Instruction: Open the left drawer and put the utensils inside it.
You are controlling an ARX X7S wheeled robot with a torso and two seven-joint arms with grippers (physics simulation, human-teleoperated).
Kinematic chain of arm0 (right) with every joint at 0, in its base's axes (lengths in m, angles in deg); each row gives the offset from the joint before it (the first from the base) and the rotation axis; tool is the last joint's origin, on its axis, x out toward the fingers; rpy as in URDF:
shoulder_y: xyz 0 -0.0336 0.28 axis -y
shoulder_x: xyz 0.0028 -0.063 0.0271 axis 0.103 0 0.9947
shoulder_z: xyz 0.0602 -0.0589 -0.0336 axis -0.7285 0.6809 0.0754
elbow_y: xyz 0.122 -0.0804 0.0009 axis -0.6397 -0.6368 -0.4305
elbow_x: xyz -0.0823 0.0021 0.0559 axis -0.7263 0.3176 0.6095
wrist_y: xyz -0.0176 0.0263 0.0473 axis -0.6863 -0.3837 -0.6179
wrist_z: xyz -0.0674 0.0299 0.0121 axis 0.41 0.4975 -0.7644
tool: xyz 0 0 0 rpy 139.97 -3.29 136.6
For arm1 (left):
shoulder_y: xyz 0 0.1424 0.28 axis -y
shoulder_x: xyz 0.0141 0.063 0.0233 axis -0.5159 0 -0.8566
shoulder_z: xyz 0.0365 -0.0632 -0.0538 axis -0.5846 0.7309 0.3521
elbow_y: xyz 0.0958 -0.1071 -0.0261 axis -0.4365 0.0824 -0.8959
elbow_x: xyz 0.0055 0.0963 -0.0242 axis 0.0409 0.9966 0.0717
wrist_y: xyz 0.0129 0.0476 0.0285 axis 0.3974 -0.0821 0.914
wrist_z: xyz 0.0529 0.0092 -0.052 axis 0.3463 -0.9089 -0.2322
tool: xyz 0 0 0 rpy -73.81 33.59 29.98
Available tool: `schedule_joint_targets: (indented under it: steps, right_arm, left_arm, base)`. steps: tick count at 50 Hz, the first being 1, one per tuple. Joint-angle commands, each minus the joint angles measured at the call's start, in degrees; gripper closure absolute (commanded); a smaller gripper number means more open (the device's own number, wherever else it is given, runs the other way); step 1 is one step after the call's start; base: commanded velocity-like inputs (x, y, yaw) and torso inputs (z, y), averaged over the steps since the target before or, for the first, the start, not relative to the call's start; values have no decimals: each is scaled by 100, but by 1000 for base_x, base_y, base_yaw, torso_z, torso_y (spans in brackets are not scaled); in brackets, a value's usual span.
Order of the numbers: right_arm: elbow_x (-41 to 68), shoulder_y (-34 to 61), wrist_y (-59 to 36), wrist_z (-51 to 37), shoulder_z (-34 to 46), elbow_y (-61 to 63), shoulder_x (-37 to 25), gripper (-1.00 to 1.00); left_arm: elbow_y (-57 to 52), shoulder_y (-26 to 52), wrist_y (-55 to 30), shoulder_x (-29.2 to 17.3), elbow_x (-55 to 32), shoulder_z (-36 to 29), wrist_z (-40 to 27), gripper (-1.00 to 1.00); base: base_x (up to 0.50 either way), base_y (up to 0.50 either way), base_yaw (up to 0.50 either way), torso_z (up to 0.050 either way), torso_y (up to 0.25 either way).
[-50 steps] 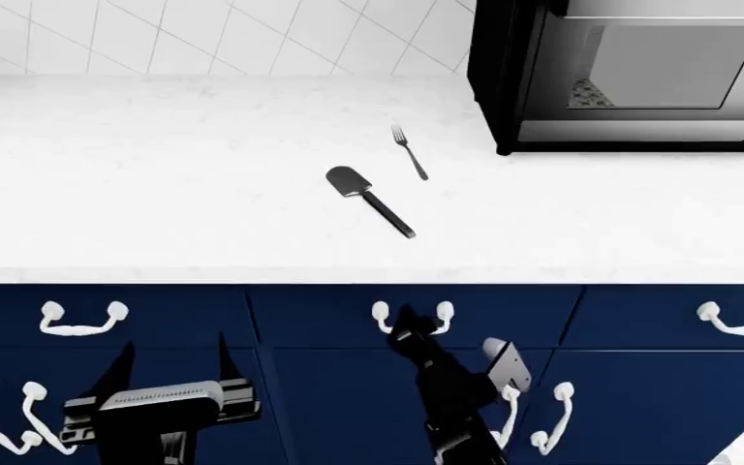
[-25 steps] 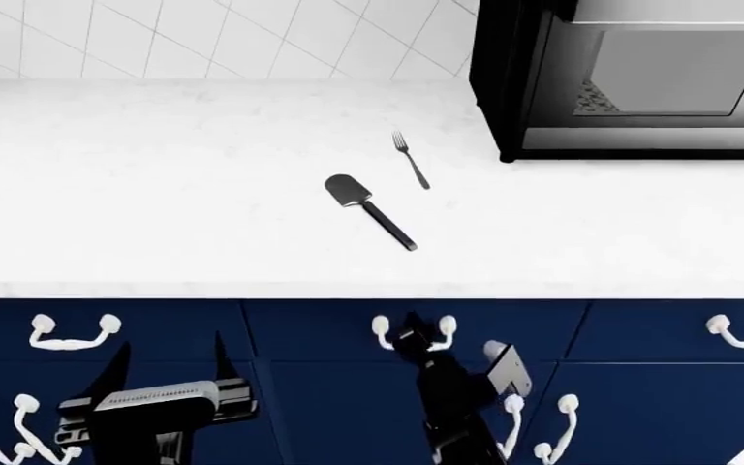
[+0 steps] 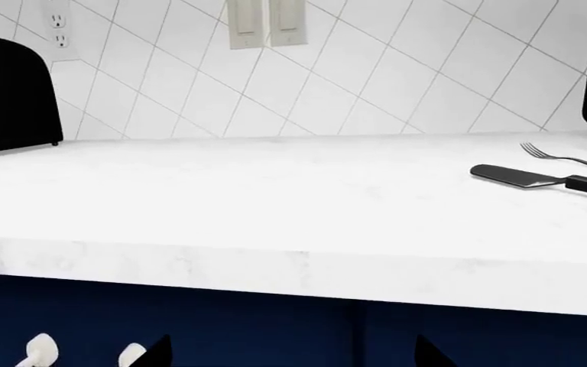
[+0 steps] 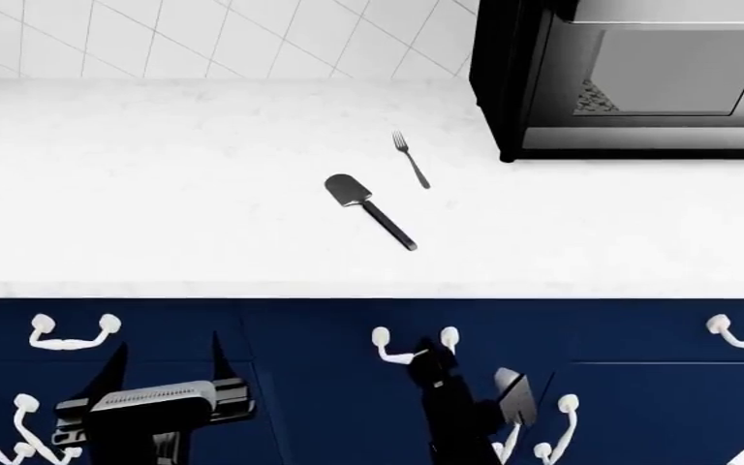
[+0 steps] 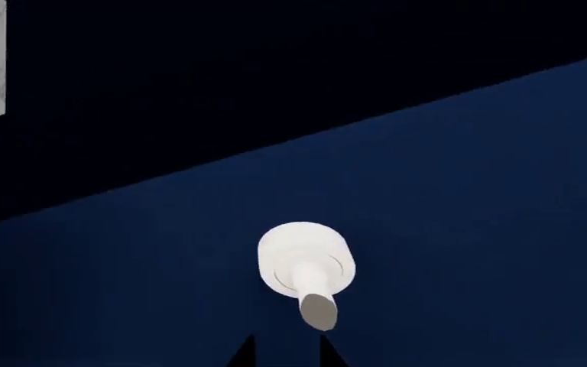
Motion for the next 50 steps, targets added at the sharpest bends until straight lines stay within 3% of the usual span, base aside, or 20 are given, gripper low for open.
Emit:
schedule_joint_targets:
  steps: [1, 16, 31, 50]
  right_arm:
    - [-978, -72, 684, 366, 40, 1025, -395, 100]
    - [-1364, -419, 1254, 213, 120, 1957, -916, 100]
    - [-1901, -766, 1814, -44, 205, 2782, -1281, 100]
    - [-2223, -1438, 1896, 189, 128, 2717, -1359, 100]
  left_arm:
    - [-12, -2, -2, -34, -40, 2, -21, -100]
    - [-381, -93, -143, -115, -137, 13, -69, -100]
    - [-2552, 539, -2329, -670, -266, 39, -393, -100]
    - [-3268, 763, -3042, -874, -423, 210, -533, -100]
  base:
    - [0, 0, 0, 0, 0]
    - [0, 0, 0, 1, 3]
    - [0, 0, 0, 1, 3]
    - [0, 0, -1, 1, 1]
